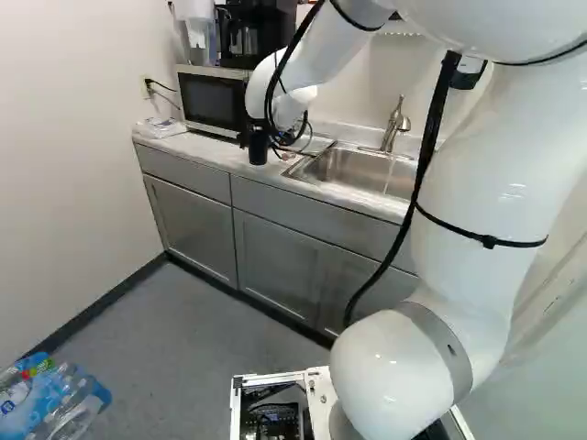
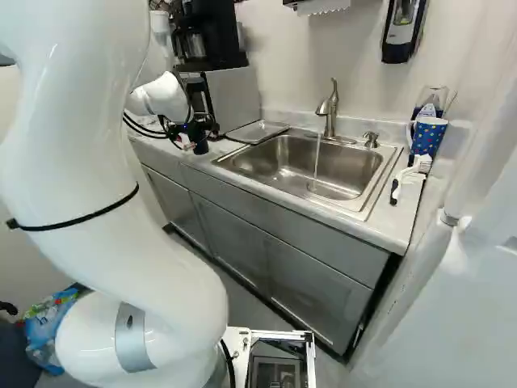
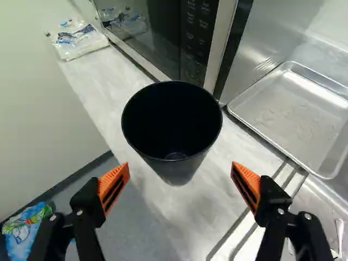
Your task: Rinse the cup and place it in the tray
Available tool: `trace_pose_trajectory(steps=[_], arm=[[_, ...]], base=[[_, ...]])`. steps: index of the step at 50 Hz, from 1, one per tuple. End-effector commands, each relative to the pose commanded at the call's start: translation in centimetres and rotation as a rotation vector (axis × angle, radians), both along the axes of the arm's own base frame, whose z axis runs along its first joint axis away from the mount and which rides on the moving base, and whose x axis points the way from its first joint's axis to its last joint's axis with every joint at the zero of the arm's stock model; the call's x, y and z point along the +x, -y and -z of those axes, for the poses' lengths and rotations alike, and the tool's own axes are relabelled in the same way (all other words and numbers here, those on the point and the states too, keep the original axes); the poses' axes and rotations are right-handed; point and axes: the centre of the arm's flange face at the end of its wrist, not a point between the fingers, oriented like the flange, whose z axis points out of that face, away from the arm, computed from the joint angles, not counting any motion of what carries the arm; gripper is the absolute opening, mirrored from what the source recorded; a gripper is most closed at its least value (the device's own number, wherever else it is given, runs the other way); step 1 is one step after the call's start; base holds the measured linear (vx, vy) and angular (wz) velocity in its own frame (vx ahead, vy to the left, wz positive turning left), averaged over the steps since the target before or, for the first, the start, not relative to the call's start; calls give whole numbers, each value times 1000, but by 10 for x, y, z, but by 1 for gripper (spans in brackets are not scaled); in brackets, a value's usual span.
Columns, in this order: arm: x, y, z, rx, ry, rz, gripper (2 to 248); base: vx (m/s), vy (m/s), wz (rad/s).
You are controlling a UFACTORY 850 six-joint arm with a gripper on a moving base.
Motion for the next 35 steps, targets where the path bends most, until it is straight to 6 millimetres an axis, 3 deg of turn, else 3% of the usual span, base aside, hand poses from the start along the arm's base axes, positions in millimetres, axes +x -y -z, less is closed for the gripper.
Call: trace_pose_trajectory(steps=[35], arm=[[9,-3,-6,42,146,-1,247]], base=[[0,0,0]])
